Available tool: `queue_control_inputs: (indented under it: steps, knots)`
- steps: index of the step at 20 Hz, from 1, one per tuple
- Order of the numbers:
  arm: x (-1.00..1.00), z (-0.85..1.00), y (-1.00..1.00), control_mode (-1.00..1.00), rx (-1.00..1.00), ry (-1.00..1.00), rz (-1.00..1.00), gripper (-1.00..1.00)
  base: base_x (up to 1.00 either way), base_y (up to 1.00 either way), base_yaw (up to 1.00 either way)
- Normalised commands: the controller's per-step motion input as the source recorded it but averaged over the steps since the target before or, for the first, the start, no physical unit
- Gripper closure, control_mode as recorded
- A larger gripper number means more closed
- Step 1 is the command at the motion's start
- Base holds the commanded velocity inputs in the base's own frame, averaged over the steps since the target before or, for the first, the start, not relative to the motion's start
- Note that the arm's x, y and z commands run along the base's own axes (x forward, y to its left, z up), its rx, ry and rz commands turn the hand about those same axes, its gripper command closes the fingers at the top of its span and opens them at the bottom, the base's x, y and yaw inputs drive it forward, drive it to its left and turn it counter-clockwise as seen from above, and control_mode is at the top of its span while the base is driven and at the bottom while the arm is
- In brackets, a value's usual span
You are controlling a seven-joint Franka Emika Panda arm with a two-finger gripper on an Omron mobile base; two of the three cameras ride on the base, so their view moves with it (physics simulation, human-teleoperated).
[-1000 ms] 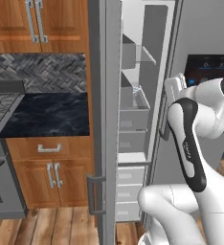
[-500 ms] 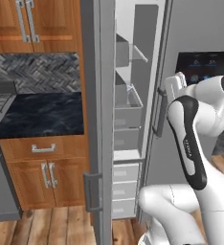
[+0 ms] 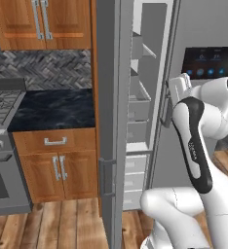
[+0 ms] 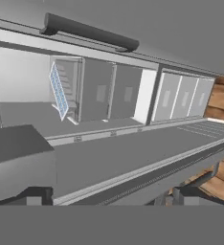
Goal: The ice cube tray has been filled with water. Take the tray and place it in the freezer to make ice. Close the freezer door after placing the tray.
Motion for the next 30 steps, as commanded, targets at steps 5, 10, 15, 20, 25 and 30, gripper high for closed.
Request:
queue_control_inputs:
  steps: [5, 10, 15, 20, 25, 30]
  knots:
    - [0.00, 0.00, 0.00, -1.00, 0.00, 0.02, -0.03, -1.00, 0.01, 0.12, -0.01]
    - [0.00, 0.00, 0.00, -1.00, 0.00, 0.03, -0.10, -1.00, 0.00, 0.00, 0.00]
    - [-0.04, 0.00, 0.00, -1.00, 0.00, 0.02, -0.10, -1.00, 0.00, 0.00, 0.00]
    - [-0.47, 0.07, 0.00, -1.00, 0.00, 0.00, -0.05, -1.00, 0.00, 0.00, 0.00]
    - [-0.37, 0.28, 0.20, -1.00, -0.05, 0.02, 0.02, -1.00, 0.00, 0.00, 0.00]
    - [-0.11, 0.26, 0.39, -1.00, -0.17, 0.13, 0.12, -1.00, 0.00, 0.00, 0.00]
